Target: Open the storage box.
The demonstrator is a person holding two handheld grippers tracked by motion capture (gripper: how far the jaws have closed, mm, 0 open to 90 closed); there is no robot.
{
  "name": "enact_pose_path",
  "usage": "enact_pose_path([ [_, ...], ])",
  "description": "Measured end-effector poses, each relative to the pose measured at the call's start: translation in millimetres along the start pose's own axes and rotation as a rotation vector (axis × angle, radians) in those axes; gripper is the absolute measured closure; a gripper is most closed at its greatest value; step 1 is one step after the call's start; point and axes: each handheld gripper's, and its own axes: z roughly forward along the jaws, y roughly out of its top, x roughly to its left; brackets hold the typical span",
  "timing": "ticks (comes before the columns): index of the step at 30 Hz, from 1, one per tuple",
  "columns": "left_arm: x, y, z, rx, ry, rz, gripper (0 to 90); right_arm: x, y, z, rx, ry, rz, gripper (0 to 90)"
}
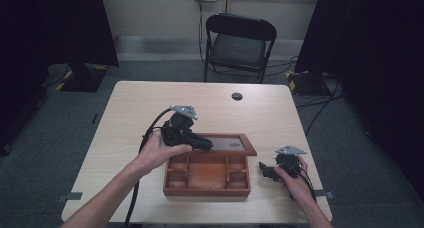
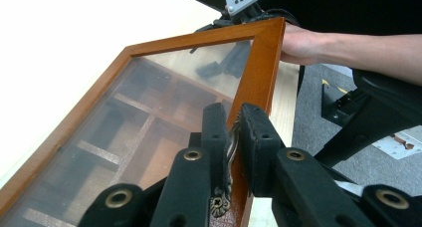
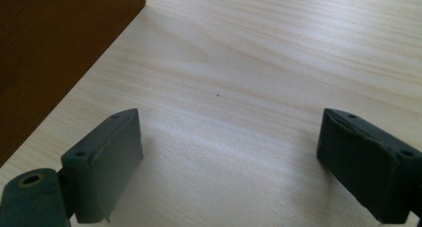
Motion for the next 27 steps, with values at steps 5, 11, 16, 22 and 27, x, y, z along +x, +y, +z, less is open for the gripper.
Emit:
enact_pose_path([
  [5,0.0,1.7,-0.8,0.009,0.007,0.003,81.6,0.0,0.0,0.1,0.000,0.000,-0.001,9.8],
  [11,1.1,3.7,-2.2,0.002,0.007,-0.002,81.6,0.0,0.1,0.1,0.000,0.000,-0.001,9.7],
  [16,2.1,4.8,-2.7,0.002,0.005,-0.001,81.6,0.0,0.1,0.1,0.000,0.000,-0.001,9.7],
  [22,2.6,7.2,-3.3,0.001,0.006,0.001,81.7,0.0,0.1,0.2,0.000,0.000,-0.002,9.7],
  [27,2.6,8.1,-3.8,-0.002,0.012,-0.002,81.7,0.0,0.1,0.2,0.000,0.000,-0.002,9.7],
])
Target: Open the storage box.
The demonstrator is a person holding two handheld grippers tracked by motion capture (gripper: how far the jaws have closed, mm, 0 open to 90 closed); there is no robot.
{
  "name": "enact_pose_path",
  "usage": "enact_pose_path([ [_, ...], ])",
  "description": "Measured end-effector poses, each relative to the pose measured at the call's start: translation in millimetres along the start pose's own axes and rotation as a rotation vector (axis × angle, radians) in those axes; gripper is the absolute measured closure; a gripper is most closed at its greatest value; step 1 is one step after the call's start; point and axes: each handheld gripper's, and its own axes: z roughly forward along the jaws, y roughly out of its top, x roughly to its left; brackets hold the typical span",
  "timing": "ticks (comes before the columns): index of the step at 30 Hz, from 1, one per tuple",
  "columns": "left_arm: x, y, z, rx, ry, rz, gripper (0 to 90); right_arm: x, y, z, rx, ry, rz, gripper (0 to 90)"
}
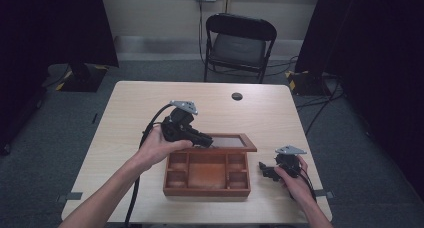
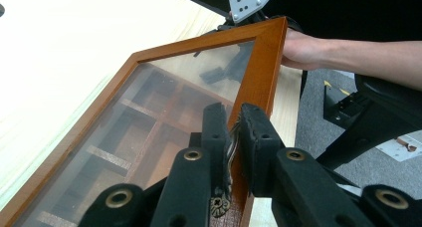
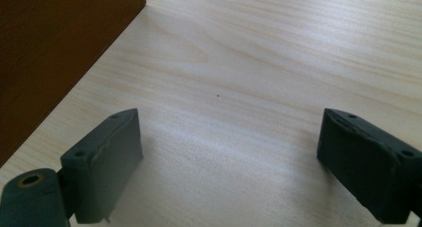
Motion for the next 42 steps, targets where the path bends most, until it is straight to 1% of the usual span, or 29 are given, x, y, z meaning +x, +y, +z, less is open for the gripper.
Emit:
enact_pose_path([
  [5,0.7,0.9,-0.7,0.004,-0.001,0.005,81.7,0.0,0.0,0.0,0.000,0.000,0.000,9.7],
  [11,1.3,0.6,-0.8,-0.002,-0.003,0.000,81.7,0.0,0.0,0.0,0.000,0.000,0.000,9.7],
  [12,1.3,0.7,-0.6,0.002,-0.005,0.006,81.7,0.0,0.0,0.0,0.000,0.000,0.000,9.7],
  [26,0.7,0.1,0.2,-0.004,-0.006,0.000,81.7,0.0,0.0,0.0,0.000,0.000,0.000,9.7],
  [35,0.7,-0.1,0.4,0.005,-0.009,0.002,81.8,0.0,0.0,0.0,0.000,0.000,0.001,9.7],
  [38,0.3,0.0,0.5,0.009,-0.004,0.001,81.8,0.0,0.0,0.0,0.000,0.000,0.000,9.7],
  [41,0.8,0.0,0.3,0.005,-0.010,0.003,81.8,0.1,0.0,0.0,0.000,0.000,0.000,9.7],
  [42,0.3,0.0,0.5,0.010,-0.005,0.002,81.8,0.1,0.0,0.0,0.000,0.000,0.001,9.7],
])
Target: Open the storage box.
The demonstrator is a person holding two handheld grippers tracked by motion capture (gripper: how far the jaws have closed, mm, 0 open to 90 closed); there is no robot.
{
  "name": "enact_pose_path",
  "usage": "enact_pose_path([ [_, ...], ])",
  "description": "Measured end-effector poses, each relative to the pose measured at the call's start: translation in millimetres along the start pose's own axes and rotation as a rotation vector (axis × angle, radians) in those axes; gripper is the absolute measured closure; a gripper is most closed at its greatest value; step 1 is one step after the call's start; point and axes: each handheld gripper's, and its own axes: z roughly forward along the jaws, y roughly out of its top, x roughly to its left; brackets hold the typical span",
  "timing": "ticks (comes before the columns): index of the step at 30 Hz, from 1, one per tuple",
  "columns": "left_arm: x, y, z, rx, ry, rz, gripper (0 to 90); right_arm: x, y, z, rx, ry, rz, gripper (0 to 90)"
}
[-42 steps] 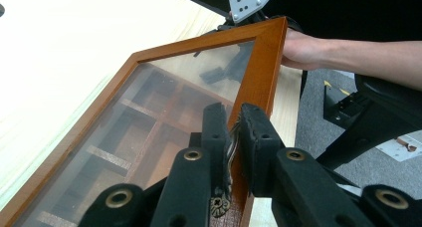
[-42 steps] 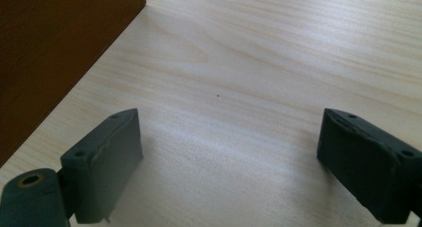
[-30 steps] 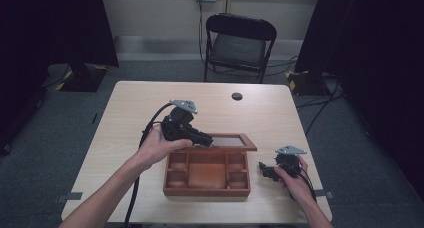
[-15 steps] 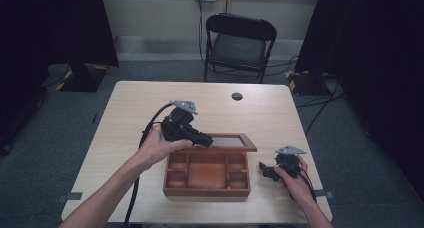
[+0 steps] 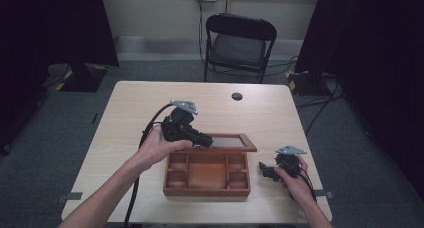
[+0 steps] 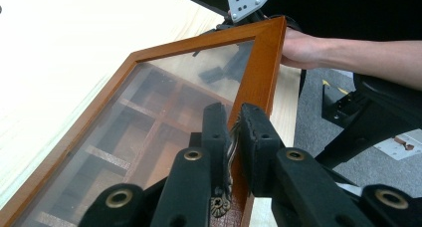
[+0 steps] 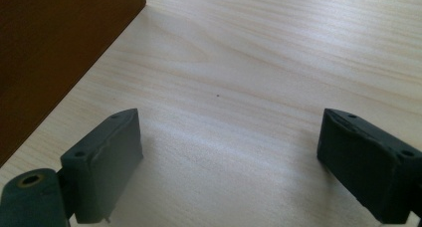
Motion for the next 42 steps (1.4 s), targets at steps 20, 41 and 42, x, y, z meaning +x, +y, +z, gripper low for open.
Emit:
enact_pose_path([
  [20,0.3,0.4,0.0,-0.003,-0.001,-0.006,81.7,0.0,0.0,0.0,0.000,0.000,0.000,9.7],
  [41,0.2,0.1,-0.2,0.003,-0.002,-0.006,81.7,-0.1,0.1,0.0,0.000,0.002,-0.002,9.6],
  [42,0.1,0.0,0.1,0.001,-0.006,-0.004,81.8,-0.1,0.1,0.0,0.000,0.003,-0.002,9.6],
])
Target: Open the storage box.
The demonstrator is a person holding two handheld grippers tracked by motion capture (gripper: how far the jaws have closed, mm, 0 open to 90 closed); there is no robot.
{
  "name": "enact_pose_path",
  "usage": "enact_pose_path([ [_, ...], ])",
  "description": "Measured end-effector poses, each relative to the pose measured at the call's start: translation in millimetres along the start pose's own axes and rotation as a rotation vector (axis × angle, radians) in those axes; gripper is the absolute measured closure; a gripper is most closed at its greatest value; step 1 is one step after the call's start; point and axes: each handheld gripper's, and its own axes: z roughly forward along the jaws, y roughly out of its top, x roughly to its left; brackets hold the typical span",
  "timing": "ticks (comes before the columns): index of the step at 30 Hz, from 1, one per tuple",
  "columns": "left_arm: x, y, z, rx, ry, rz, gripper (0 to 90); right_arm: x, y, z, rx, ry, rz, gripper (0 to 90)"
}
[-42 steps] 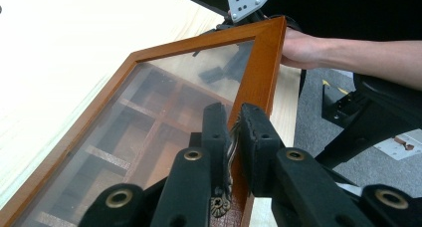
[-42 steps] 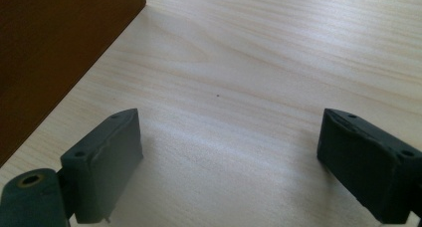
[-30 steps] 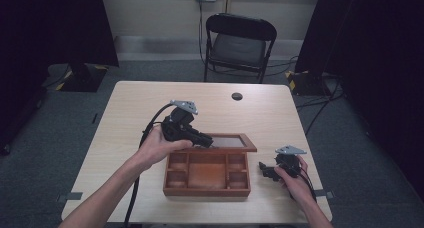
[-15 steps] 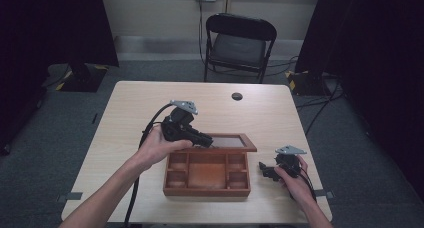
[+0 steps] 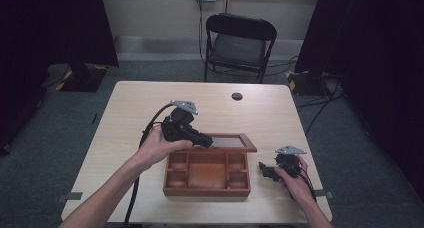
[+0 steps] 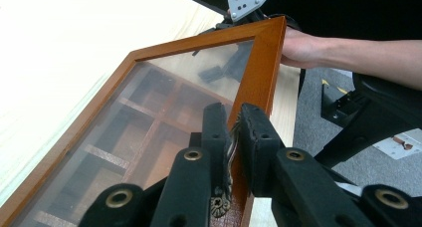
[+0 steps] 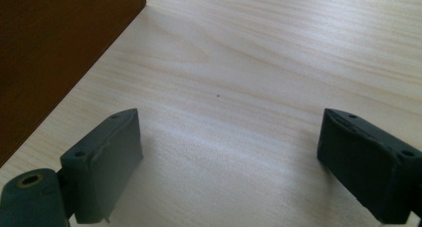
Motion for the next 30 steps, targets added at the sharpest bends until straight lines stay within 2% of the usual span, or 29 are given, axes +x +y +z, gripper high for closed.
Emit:
enact_pose_path([
  [30,0.0,-1.2,0.9,0.011,-0.002,0.004,81.8,0.0,0.0,0.1,0.000,-0.001,0.001,9.6],
])
